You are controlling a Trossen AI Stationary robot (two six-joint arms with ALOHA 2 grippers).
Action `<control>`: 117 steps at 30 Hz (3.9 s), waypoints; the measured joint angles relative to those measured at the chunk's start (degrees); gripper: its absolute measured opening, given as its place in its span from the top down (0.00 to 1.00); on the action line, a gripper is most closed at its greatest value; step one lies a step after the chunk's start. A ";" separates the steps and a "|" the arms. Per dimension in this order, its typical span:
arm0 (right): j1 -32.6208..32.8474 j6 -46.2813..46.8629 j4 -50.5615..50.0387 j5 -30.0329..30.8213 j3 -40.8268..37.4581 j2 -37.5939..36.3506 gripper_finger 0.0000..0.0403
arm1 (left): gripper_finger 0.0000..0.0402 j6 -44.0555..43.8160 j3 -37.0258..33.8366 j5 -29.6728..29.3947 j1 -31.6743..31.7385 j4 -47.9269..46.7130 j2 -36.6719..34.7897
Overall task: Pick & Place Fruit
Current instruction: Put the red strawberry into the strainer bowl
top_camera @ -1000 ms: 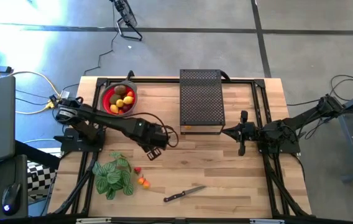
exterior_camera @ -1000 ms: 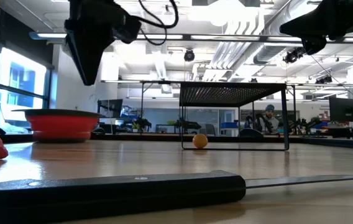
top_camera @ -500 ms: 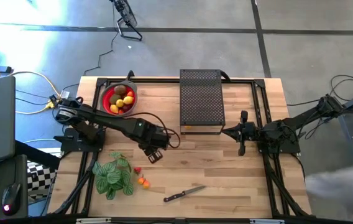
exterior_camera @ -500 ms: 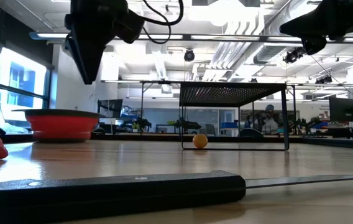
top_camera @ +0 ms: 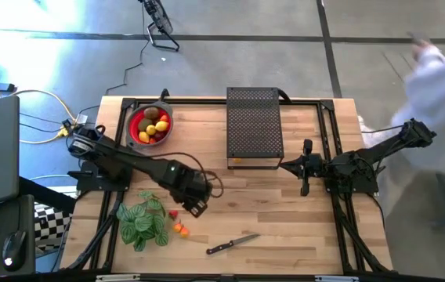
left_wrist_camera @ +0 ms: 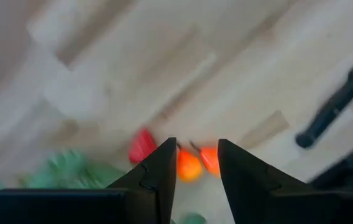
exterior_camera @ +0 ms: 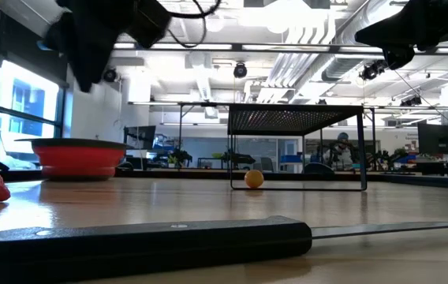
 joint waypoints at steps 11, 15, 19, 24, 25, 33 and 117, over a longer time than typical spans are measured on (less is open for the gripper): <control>0.02 0.00 -0.02 -0.45 0.00 0.01 0.99 | 0.71 -15.97 0.00 2.73 -8.58 -0.03 0.00; 0.02 0.02 -0.04 -0.48 0.02 0.02 0.99 | 0.71 -20.12 0.00 2.73 -10.14 -0.15 0.00; 0.02 0.02 -0.20 -0.48 0.02 0.02 0.99 | 0.71 -21.72 0.00 2.73 -10.29 -0.51 0.77; 0.00 0.04 -0.85 -0.48 0.02 0.02 0.99 | 0.71 -21.47 0.00 4.15 -10.15 -0.64 3.62; 0.02 0.04 -0.87 -0.48 0.02 0.02 0.99 | 0.71 -21.46 0.00 4.81 -10.15 -0.68 4.16; 0.02 0.04 -1.25 -0.46 0.02 0.01 0.99 | 0.71 -21.64 0.00 5.90 -10.17 -2.44 5.95; 0.00 0.20 -1.75 -0.44 0.02 0.02 0.99 | 0.71 -27.81 -0.13 4.10 -12.40 -5.89 18.29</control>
